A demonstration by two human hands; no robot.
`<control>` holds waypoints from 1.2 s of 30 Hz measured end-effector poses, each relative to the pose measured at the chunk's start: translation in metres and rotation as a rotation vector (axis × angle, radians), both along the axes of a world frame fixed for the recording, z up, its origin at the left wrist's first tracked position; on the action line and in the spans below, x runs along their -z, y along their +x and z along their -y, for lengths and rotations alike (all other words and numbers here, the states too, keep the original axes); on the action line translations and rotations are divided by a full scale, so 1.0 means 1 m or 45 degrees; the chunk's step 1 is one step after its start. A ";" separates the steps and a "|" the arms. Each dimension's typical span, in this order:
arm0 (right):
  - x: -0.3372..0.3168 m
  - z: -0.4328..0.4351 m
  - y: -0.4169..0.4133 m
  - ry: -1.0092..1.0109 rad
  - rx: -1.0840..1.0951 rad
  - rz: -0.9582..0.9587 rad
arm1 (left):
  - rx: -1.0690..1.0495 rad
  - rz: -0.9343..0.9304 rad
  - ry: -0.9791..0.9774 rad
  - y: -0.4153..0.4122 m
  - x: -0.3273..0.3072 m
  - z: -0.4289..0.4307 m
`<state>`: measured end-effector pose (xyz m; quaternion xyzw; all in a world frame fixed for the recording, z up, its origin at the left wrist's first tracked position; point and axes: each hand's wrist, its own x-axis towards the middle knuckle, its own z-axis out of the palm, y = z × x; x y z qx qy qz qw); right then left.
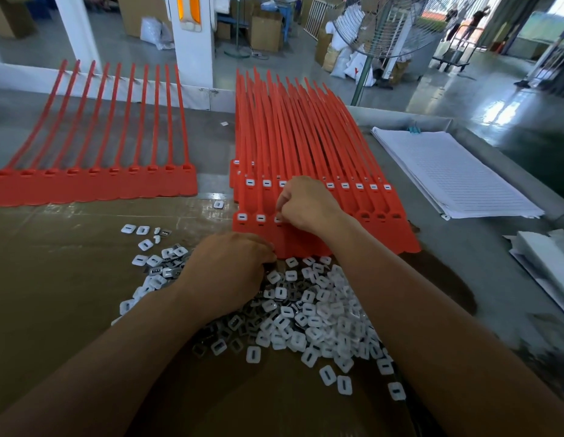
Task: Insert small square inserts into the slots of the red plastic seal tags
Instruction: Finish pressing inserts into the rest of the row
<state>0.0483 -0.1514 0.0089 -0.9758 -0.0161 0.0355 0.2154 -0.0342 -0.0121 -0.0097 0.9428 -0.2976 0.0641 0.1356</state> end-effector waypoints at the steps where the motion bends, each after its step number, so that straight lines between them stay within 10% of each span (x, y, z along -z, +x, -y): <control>1: 0.000 0.001 -0.001 0.016 -0.006 0.000 | 0.001 0.002 -0.001 0.000 0.000 0.000; 12: -0.026 0.024 -0.023 0.268 -0.219 -0.126 | -0.009 0.026 -0.007 0.000 0.000 -0.001; 36: -0.023 0.042 -0.099 -0.067 -0.560 -0.277 | -0.033 -0.004 0.020 0.004 -0.002 0.003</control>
